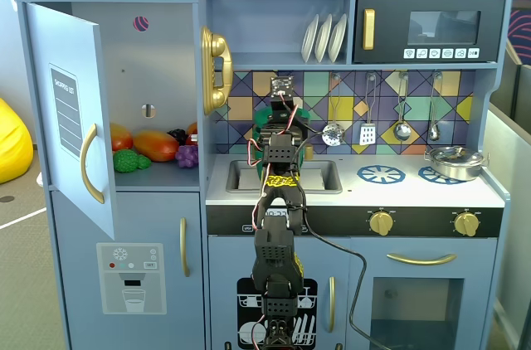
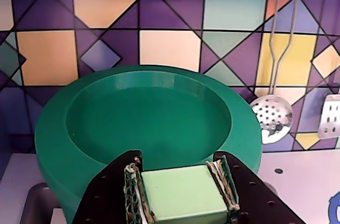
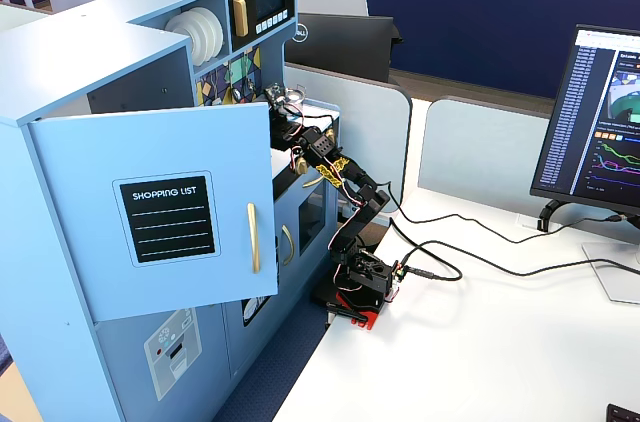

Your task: Pick up the lid from the counter and put it on the green recipient

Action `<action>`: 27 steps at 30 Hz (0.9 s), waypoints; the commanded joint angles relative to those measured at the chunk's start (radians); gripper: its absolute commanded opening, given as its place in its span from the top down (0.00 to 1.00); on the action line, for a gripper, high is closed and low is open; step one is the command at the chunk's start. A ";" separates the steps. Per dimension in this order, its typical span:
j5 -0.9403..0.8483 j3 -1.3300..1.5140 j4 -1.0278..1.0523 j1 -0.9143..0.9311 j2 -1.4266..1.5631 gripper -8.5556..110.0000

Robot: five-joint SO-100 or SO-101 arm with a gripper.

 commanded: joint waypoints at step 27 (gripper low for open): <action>-0.074 -0.153 -0.060 -0.029 -0.158 0.93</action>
